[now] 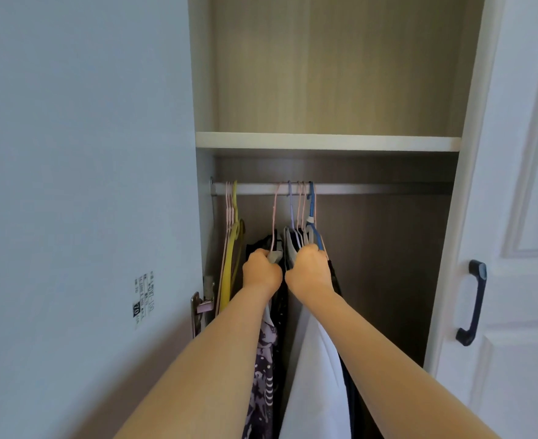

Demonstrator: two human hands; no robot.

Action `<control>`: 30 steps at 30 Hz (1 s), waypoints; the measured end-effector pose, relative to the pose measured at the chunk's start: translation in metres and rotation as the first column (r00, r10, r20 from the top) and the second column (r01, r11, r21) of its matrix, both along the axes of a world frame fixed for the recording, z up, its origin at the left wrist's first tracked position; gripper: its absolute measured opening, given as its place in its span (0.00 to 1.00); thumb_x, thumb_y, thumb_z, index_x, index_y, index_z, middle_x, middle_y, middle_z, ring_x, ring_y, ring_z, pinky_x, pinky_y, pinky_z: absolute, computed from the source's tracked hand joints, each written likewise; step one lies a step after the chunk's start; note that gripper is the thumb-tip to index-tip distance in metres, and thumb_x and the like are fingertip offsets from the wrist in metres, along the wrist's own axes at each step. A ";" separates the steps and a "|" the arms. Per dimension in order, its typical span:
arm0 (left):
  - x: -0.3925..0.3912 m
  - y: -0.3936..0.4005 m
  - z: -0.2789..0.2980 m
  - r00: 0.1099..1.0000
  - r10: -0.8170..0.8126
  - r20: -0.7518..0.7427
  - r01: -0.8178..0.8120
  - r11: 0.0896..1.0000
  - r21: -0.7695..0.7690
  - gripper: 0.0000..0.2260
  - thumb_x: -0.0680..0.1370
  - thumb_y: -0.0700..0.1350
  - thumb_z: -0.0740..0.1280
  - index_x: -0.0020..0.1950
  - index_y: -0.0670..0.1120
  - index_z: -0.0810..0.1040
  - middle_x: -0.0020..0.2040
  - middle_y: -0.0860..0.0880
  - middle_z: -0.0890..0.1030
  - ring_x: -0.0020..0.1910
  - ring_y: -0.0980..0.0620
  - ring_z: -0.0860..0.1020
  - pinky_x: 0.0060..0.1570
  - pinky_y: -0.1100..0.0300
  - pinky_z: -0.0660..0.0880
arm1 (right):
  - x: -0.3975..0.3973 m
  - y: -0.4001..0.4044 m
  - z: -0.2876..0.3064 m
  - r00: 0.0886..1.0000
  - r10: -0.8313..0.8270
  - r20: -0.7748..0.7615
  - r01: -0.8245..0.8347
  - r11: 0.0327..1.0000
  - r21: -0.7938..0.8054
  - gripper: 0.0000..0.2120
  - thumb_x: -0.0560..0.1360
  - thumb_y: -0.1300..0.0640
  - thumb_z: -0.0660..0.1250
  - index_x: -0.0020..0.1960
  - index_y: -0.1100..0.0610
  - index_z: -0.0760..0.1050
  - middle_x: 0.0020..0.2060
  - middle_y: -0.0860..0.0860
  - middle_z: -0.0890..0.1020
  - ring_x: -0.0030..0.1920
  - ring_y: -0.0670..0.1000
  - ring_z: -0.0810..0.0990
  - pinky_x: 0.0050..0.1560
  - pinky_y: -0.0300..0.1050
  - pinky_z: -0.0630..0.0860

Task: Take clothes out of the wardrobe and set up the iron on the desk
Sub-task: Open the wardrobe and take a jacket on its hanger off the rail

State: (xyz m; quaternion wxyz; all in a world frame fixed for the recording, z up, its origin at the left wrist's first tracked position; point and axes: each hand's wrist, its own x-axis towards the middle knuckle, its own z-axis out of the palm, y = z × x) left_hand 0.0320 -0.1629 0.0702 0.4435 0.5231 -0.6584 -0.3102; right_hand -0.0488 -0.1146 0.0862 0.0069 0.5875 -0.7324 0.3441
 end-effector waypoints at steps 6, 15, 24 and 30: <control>-0.007 -0.004 0.008 0.915 0.007 -0.404 0.088 0.972 0.216 0.03 0.77 0.40 0.66 0.45 0.43 0.79 0.47 0.42 0.81 0.49 0.43 0.79 0.55 0.50 0.77 | 0.002 -0.011 0.002 0.974 -0.035 0.223 0.043 0.999 -0.032 0.02 0.74 0.67 0.61 0.44 0.62 0.70 0.49 0.63 0.74 0.43 0.57 0.71 0.39 0.45 0.68; -0.004 -0.009 0.032 0.763 0.049 -0.645 0.180 0.942 0.284 0.11 0.79 0.39 0.63 0.59 0.43 0.80 0.41 0.46 0.78 0.39 0.48 0.76 0.44 0.56 0.72 | -0.004 -0.016 0.012 0.918 -0.001 0.397 0.027 0.998 -0.060 0.05 0.72 0.68 0.60 0.41 0.61 0.71 0.50 0.62 0.75 0.52 0.61 0.74 0.42 0.46 0.68; -0.010 0.020 0.056 0.701 0.024 -0.713 0.226 0.941 0.253 0.11 0.79 0.41 0.65 0.60 0.44 0.80 0.49 0.43 0.79 0.42 0.47 0.77 0.41 0.56 0.73 | -0.014 0.009 0.026 0.924 0.036 0.380 0.012 0.992 -0.124 0.11 0.72 0.67 0.61 0.52 0.59 0.73 0.55 0.59 0.75 0.55 0.61 0.75 0.54 0.60 0.77; -0.011 0.055 0.043 0.665 0.043 -0.746 0.253 0.926 0.279 0.08 0.77 0.39 0.66 0.53 0.46 0.82 0.43 0.45 0.80 0.41 0.47 0.78 0.40 0.57 0.75 | -0.018 0.045 0.020 0.901 0.032 0.433 0.026 0.992 -0.126 0.13 0.74 0.69 0.61 0.57 0.58 0.71 0.55 0.57 0.74 0.52 0.55 0.75 0.53 0.50 0.78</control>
